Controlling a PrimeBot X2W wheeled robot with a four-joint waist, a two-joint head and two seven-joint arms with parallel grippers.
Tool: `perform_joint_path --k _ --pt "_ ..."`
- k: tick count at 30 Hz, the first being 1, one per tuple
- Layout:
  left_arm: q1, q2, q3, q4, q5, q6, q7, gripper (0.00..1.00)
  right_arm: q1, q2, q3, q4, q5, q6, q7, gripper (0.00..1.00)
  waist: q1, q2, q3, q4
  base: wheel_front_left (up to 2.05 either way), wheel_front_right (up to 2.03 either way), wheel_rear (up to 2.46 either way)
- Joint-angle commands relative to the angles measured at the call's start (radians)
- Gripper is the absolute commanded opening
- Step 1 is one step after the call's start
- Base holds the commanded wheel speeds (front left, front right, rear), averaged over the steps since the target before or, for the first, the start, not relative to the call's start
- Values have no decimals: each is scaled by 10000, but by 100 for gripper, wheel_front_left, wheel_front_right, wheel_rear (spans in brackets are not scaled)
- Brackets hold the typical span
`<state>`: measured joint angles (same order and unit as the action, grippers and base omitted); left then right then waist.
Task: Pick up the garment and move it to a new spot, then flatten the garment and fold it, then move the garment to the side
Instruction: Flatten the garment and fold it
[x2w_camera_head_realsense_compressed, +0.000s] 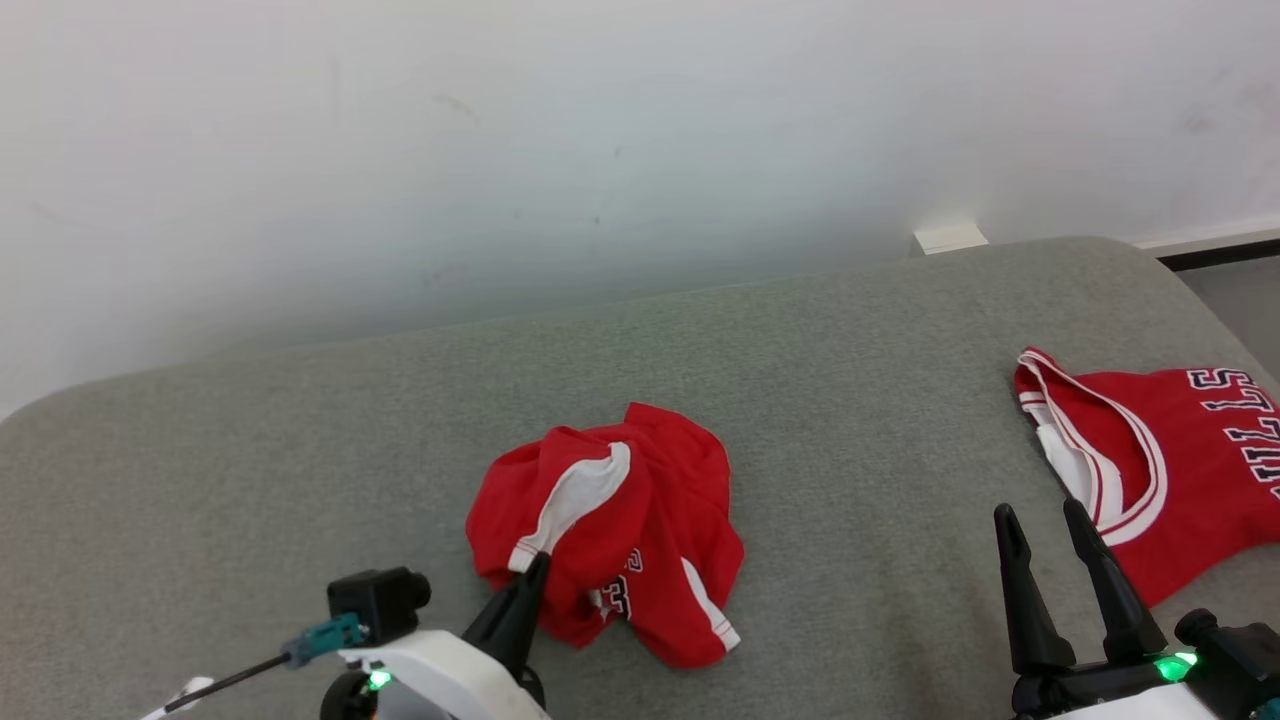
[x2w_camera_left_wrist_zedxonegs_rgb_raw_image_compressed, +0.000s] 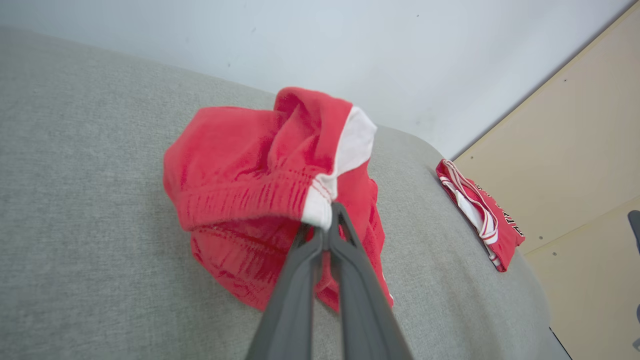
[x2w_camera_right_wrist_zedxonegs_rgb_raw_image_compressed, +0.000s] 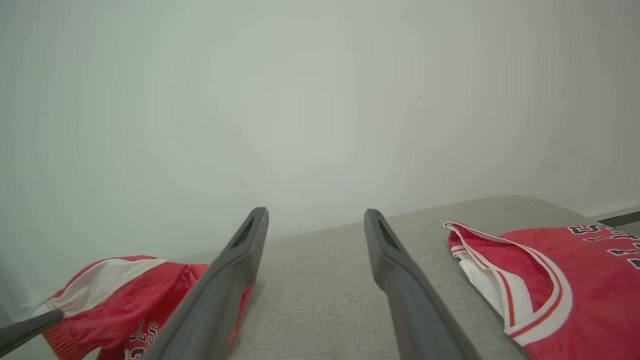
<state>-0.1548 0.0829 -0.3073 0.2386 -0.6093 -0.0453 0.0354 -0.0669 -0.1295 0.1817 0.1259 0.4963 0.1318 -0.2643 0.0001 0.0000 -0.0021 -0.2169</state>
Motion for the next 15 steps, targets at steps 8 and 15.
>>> perform_joint_path --k 8,15 --pt "499 1162 180 -1099 -141 -264 756 0 197 -162 -132 -55 -27 -21 7 100 -1 0 -38 1014 0 0 0" --pt "1283 2426 -51 -1407 -582 -663 1708 0 198 -257 -95 -21 -93 -21 7 100 -1 0 -42 1551 0 0 0"
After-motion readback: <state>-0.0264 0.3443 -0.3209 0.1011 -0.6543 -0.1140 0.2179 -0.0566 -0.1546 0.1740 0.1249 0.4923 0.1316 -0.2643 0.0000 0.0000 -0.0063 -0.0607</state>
